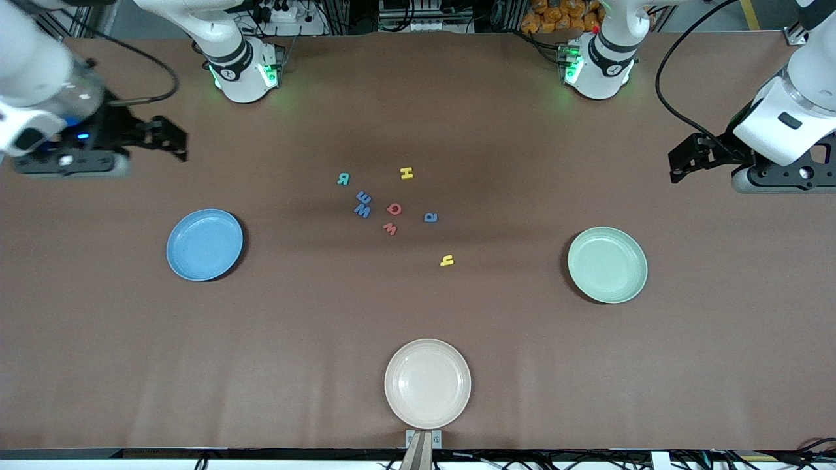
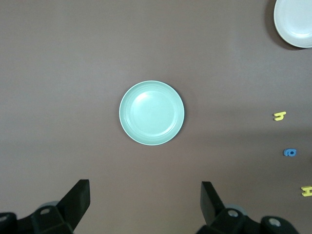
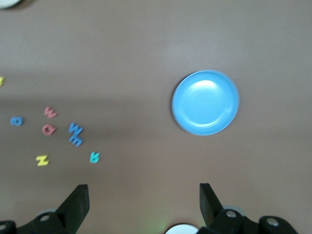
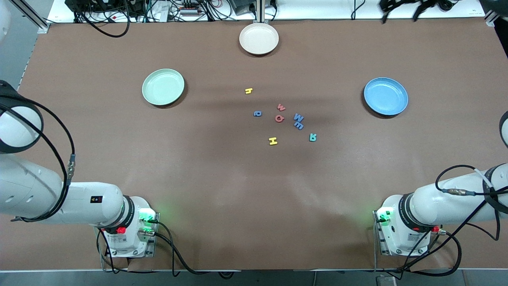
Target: Sort uppercase to blue plate, lowercase to green plate
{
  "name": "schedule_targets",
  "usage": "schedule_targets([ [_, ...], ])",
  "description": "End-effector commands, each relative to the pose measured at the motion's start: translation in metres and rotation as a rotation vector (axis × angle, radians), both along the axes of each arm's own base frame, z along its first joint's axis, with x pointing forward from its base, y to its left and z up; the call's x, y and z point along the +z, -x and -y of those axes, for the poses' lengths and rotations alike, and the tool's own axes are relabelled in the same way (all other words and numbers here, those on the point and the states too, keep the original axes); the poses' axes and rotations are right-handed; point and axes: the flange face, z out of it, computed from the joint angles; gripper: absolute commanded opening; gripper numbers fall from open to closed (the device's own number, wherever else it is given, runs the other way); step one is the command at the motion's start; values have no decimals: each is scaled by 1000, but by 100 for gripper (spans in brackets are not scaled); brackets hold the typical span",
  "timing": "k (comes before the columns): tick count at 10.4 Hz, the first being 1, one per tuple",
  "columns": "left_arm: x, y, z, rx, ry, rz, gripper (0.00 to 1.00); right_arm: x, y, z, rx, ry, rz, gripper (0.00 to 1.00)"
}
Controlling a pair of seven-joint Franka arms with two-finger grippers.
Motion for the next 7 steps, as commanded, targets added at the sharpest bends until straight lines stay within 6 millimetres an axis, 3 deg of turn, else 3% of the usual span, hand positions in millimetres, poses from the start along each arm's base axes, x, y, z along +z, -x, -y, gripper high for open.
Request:
schedule_targets([
  [1, 1, -1, 0, 3, 11, 8, 100, -50, 24, -54, 55, 34, -37, 100],
  [3, -1, -7, 0, 7, 22, 25, 100, -97, 36, -85, -20, 48, -25, 100],
  [4, -1, -7, 1, 7, 16, 33, 100, -102, 45, -101, -32, 56, -23, 100],
  [7, -1, -8, 4, 4, 20, 42, 100, -102, 46, -103, -48, 59, -22, 100],
])
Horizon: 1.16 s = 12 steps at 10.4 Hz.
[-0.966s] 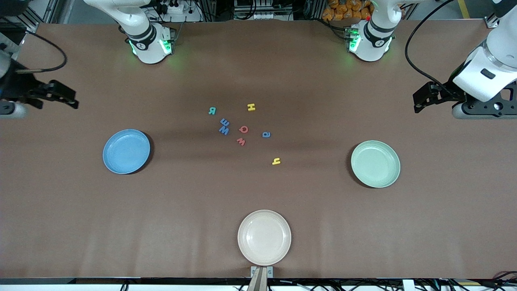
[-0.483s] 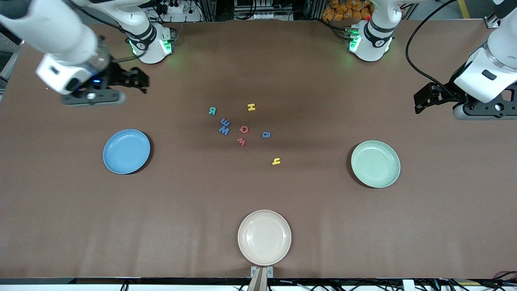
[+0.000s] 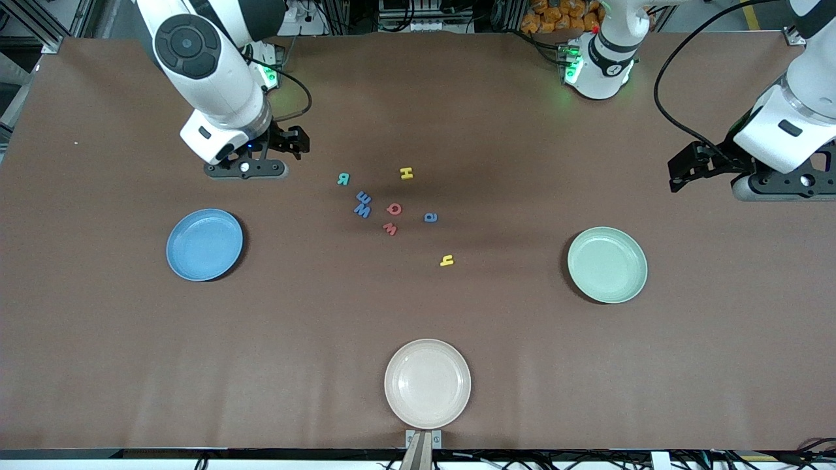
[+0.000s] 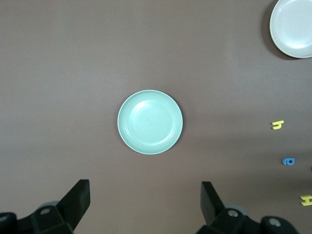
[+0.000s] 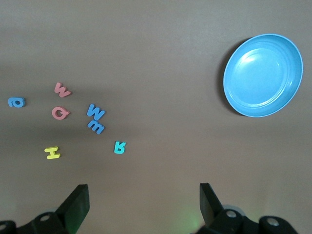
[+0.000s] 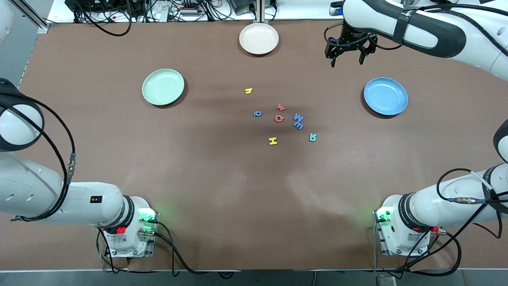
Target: Sort uppercase to blue plate, lowercase to green plate
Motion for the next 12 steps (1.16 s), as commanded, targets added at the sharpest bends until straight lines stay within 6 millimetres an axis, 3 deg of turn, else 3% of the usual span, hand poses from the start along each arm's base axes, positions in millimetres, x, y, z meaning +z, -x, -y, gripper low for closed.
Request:
schedule_targets([
  [1, 3, 0, 2, 4, 10, 11, 100, 6, 3, 5, -24, 5, 18, 100],
  [9, -2, -1, 9, -7, 7, 4, 100, 10, -3, 14, -27, 9, 32, 100],
  [12, -7, -4, 7, -4, 7, -5, 100, 14, -14, 31, -24, 2, 40, 100],
])
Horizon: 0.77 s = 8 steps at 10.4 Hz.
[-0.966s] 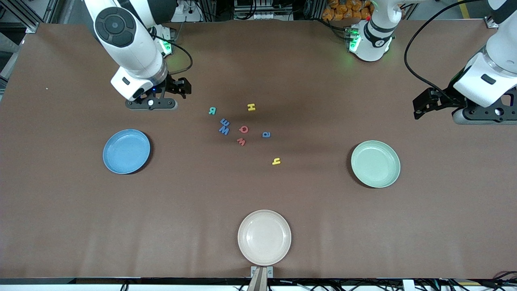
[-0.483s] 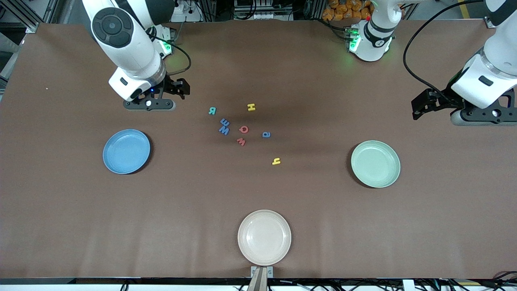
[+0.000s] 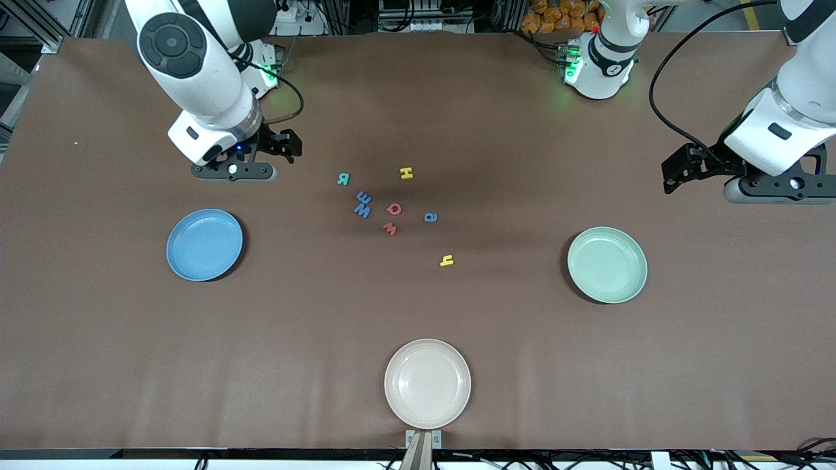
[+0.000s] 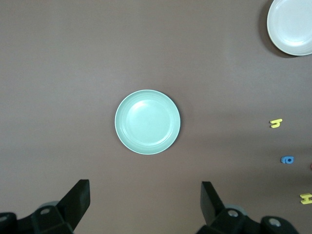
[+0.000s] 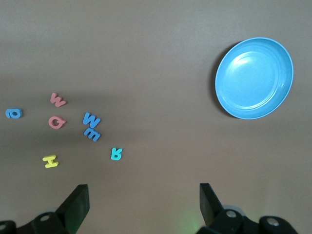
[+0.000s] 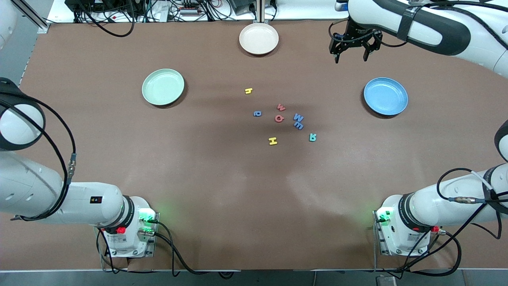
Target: Sort uppercase to blue plate, lowercase to green plate
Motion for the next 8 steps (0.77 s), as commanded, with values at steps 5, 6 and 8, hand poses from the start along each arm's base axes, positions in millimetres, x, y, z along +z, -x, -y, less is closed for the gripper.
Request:
schedule_targets([
  [5, -6, -13, -6, 22, 18, 31, 100, 19, -40, 87, 153, -52, 62, 100],
  [6, -7, -14, -7, 24, 18, 29, 100, 21, -48, 109, 198, -56, 74, 100],
  [8, -6, -14, -8, 25, 18, 31, 100, 28, -58, 144, 336, 39, 96, 100],
])
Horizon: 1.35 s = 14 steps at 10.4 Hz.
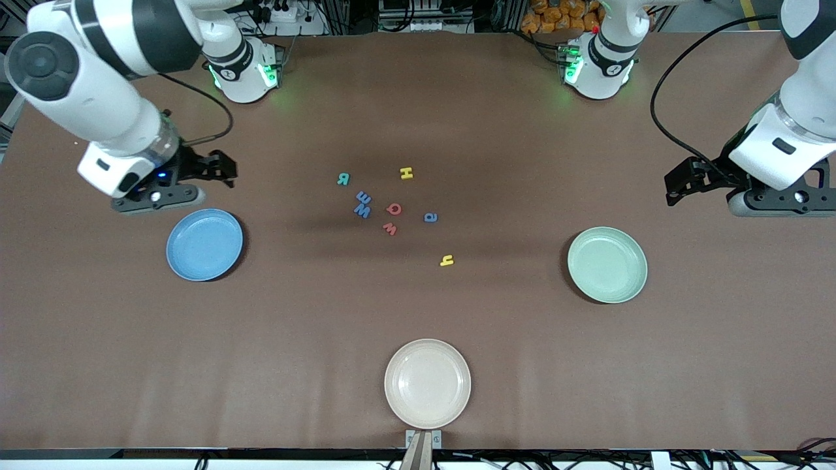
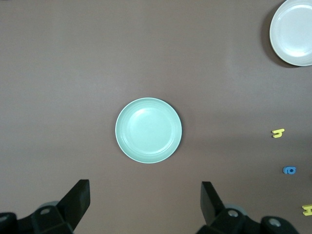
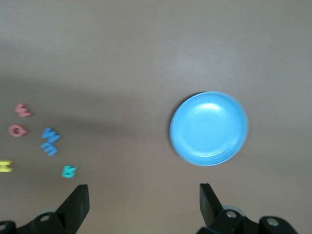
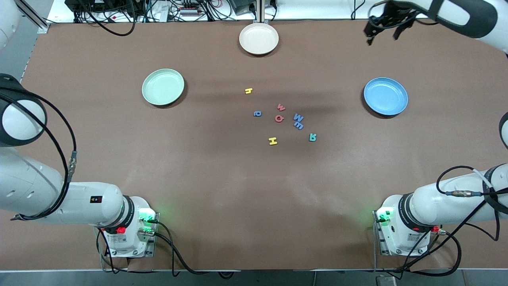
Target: Sort uppercase to blue plate, lowercase to green plate
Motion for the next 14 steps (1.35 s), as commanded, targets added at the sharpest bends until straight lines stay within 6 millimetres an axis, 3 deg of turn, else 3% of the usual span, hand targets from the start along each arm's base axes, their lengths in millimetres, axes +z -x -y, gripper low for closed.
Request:
schedule_targets([
  [1, 3, -1, -1, 11, 10, 9, 100, 17, -6, 34, 108, 107, 41, 100],
  [4, 3, -2, -2, 12, 11, 11, 100, 17, -12, 51, 123, 121, 56, 100],
  [14, 3, -5, -1, 12, 14, 27, 100, 14, -14, 54, 119, 119, 56, 100],
])
